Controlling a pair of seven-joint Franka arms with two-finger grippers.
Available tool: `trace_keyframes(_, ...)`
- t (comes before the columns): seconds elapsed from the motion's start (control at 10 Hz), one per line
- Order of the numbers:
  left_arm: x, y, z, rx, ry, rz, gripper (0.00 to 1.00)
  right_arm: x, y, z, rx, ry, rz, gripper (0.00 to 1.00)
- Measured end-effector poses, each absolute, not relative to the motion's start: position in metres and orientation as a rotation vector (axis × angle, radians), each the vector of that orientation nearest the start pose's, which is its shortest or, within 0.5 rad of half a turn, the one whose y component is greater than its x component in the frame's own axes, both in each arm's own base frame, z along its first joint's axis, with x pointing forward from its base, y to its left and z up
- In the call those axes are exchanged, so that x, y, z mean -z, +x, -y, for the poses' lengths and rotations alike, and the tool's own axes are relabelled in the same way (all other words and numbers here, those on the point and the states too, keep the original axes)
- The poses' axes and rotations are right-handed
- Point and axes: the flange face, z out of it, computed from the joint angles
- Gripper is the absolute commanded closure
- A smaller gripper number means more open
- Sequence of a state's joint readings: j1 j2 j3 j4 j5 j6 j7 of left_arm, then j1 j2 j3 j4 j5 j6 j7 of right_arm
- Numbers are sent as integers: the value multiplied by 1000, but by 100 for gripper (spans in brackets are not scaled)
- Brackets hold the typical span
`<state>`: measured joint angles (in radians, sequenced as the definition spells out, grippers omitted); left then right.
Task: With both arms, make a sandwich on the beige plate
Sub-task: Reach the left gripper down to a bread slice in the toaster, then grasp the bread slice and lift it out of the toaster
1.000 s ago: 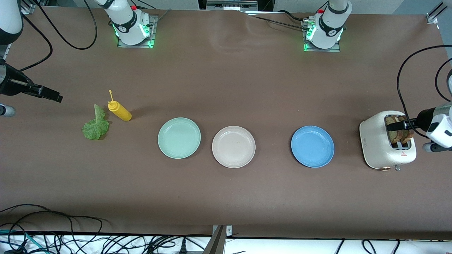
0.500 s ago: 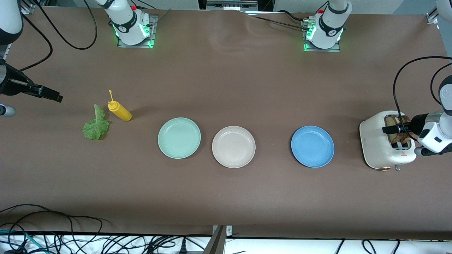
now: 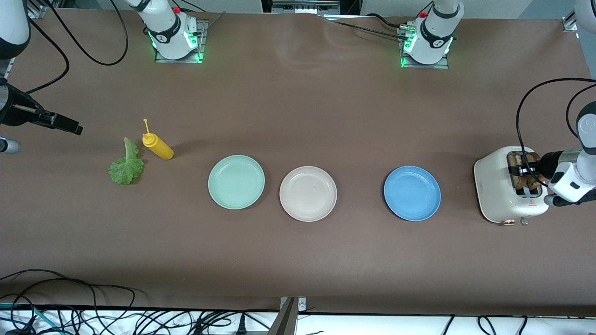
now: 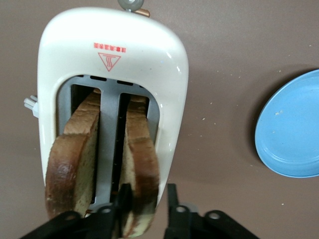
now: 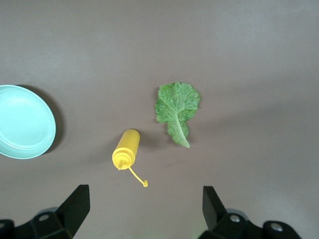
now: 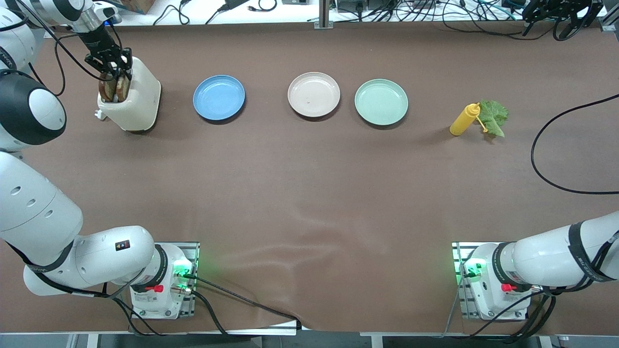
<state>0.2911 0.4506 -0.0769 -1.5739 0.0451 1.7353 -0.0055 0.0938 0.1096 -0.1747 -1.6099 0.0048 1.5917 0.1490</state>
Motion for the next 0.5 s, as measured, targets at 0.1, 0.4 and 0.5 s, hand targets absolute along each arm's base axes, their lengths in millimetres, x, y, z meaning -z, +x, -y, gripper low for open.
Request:
trace_keyframes(0.1, -361, 629, -149, -462, -3110, 328, 100, -546, 580, 42, -198, -3133, -363, 0)
trace_keyframes(0.4, -373, 626, -149, -518, -3104, 332, 100, -546, 580, 42, -198, -3133, -363, 0)
trace_keyframes(0.5, -384, 624, -148, -530, -3102, 330, 100, -546, 580, 42, -198, -3133, -364, 0)
